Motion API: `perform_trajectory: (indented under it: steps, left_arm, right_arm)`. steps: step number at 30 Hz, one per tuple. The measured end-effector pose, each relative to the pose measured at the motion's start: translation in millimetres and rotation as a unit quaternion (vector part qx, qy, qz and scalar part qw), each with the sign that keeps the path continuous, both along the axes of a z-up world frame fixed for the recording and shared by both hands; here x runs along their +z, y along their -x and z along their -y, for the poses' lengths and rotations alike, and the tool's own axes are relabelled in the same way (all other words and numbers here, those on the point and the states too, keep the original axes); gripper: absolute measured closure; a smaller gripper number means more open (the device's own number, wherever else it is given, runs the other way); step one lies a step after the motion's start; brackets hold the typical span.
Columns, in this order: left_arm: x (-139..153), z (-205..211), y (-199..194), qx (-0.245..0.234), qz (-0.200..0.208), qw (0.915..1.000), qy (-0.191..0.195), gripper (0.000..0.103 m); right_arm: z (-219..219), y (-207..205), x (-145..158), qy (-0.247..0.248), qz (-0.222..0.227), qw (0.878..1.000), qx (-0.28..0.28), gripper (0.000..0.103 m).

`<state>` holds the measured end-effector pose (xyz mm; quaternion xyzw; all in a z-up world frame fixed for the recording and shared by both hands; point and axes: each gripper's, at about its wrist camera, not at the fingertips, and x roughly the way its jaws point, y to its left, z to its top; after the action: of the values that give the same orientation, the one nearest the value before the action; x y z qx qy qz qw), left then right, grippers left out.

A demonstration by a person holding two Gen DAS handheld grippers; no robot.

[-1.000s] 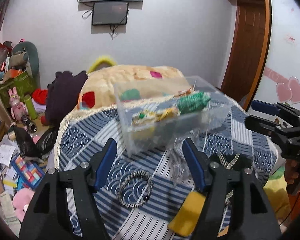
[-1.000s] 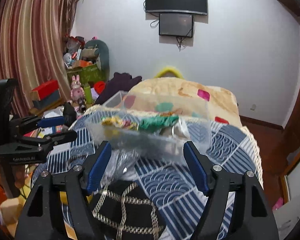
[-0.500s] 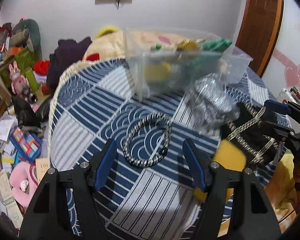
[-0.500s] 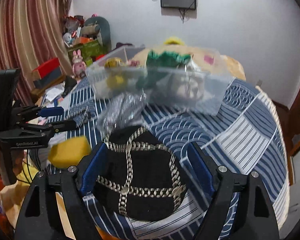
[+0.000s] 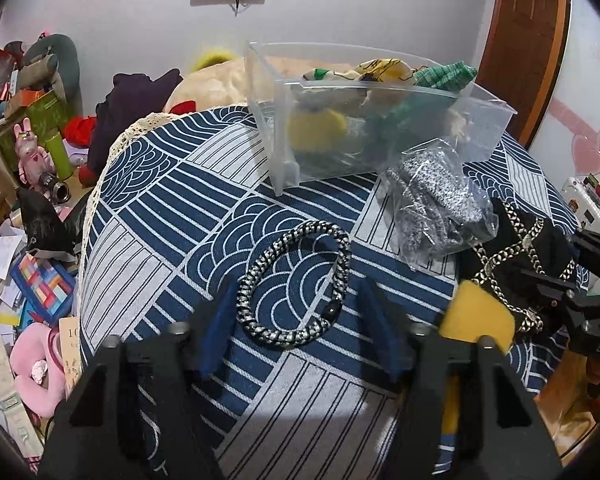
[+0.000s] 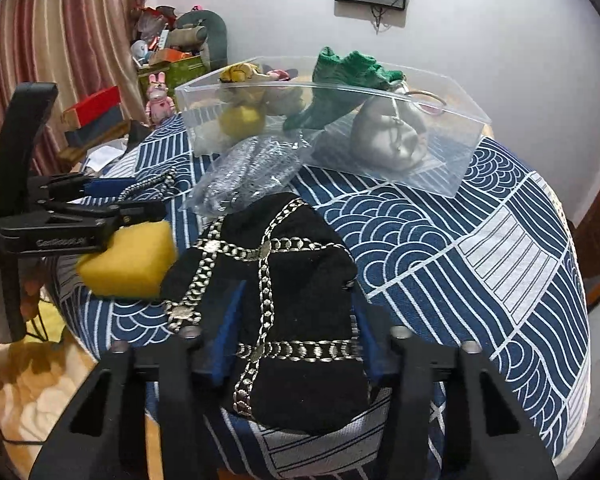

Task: Organize soft objects
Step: 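Grasp the black chain-pattern bag with the right tool while the left tool grasps the beaded bracelet, then carry the black bag and bracelet into the clear box while both tools release them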

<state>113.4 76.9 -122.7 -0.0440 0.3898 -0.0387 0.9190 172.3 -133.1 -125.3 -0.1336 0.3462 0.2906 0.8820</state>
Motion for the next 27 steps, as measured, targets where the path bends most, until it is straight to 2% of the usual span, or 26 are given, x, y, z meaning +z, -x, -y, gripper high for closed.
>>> perform_trajectory:
  steps: [3, 9, 14, 27]
  left_arm:
    - [1, 1, 0, -0.008, -0.002, 1.0000, 0.002, 0.067]
    - [4, 3, 7, -0.019, -0.003, 0.9998, 0.001, 0.090]
    - [13, 5, 13, -0.021, 0.011, 0.9997, -0.006, 0.090]
    - [76, 14, 21, -0.024, 0.101, 0.9946, -0.009, 0.090]
  right_arm:
    - [3, 1, 1, -0.007, -0.006, 1.000, 0.009, 0.081]
    - [4, 10, 9, -0.005, 0.017, 1.000, 0.004, 0.089]
    - [17, 10, 25, -0.019, 0.033, 0.999, -0.019, 0.090]
    - [42, -6, 79, -0.067, 0.099, 0.991, -0.065, 0.090]
